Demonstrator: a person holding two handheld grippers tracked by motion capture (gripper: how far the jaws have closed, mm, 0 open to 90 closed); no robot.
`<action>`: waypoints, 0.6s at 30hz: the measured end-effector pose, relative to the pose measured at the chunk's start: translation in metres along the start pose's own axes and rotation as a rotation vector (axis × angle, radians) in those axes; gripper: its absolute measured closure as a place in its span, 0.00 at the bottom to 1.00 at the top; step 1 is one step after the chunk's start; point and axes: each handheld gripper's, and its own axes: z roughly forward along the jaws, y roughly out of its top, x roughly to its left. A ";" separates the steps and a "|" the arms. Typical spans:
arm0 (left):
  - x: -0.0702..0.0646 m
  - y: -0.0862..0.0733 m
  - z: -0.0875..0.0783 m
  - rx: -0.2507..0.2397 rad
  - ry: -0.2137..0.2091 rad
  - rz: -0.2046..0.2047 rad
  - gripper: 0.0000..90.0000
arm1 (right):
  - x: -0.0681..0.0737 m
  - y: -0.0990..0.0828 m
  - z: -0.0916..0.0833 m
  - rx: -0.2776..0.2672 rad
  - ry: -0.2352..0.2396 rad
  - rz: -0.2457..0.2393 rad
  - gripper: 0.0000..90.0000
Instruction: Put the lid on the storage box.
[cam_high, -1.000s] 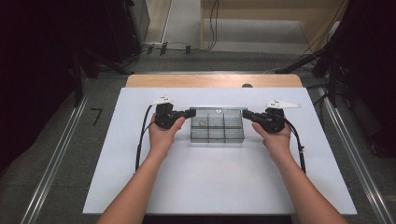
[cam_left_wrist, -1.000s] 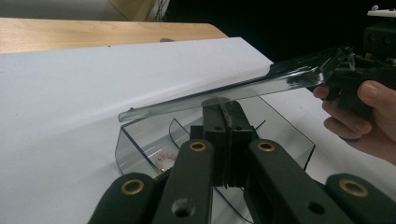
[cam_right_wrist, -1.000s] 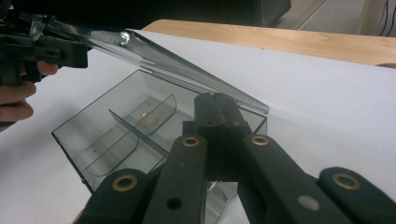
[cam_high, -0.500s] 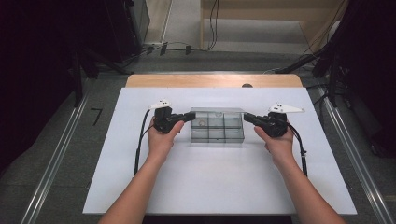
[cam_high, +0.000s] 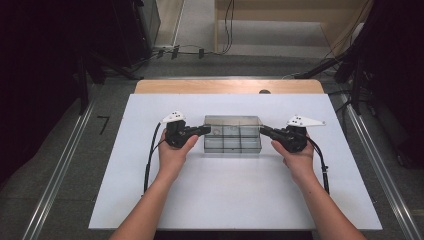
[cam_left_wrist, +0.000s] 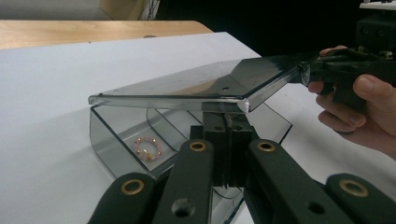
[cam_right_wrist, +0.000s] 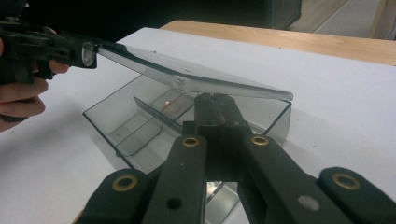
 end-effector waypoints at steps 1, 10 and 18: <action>-0.001 -0.001 -0.001 0.001 -0.001 0.000 1.00 | 0.001 0.000 0.000 0.000 0.003 0.001 0.98; -0.010 -0.003 -0.008 -0.007 0.000 0.032 1.00 | 0.005 -0.004 -0.006 -0.016 0.011 -0.002 0.98; -0.019 -0.009 -0.015 -0.004 0.004 0.051 1.00 | 0.012 -0.008 -0.010 -0.018 0.007 -0.022 0.98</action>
